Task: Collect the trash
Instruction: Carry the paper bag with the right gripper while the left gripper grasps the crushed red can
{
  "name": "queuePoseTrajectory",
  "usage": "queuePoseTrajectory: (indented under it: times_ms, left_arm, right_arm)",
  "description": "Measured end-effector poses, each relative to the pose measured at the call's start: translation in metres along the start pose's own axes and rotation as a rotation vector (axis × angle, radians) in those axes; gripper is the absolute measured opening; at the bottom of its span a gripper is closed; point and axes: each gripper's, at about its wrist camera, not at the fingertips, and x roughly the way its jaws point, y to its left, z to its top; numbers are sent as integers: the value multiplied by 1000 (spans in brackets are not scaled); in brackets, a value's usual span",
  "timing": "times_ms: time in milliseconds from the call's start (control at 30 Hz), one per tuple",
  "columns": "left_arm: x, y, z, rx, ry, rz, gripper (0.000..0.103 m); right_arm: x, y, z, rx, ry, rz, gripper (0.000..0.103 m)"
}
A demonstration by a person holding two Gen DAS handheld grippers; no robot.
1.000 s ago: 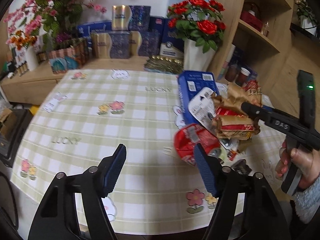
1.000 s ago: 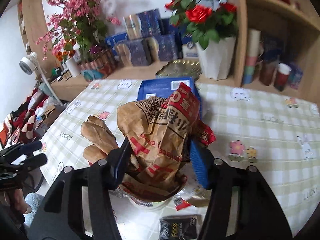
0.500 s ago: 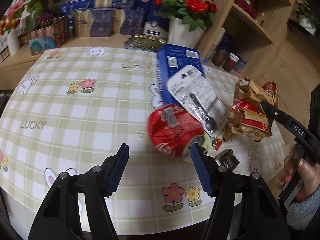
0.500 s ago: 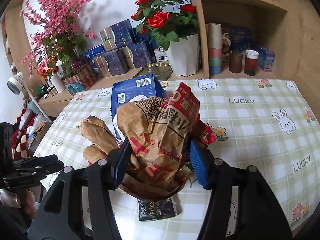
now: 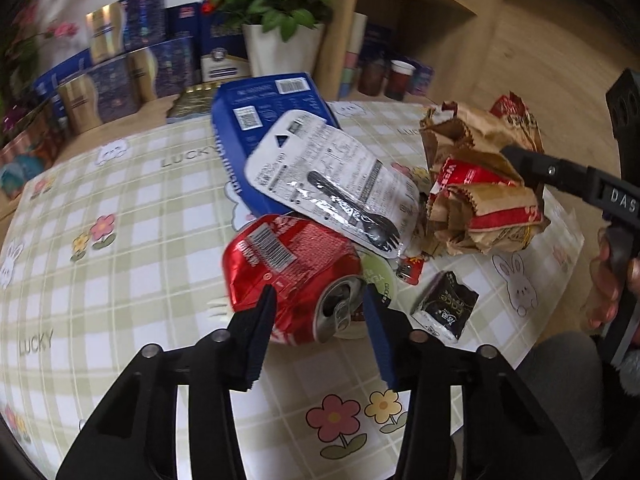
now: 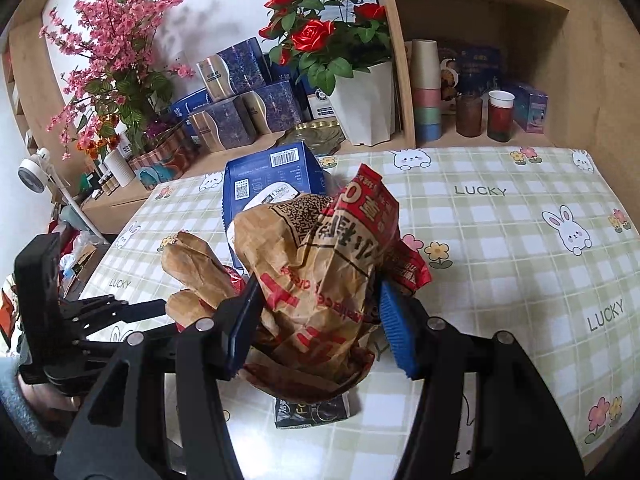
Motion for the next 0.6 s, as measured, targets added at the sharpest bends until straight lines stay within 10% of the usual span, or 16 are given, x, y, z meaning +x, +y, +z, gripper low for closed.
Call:
queuePoseTrajectory:
  times_ms: [600]
  left_arm:
    - [32, 3, 5, 127, 59, -97, 35]
  right_arm:
    - [-1, -7, -2, 11, 10, 2, 58]
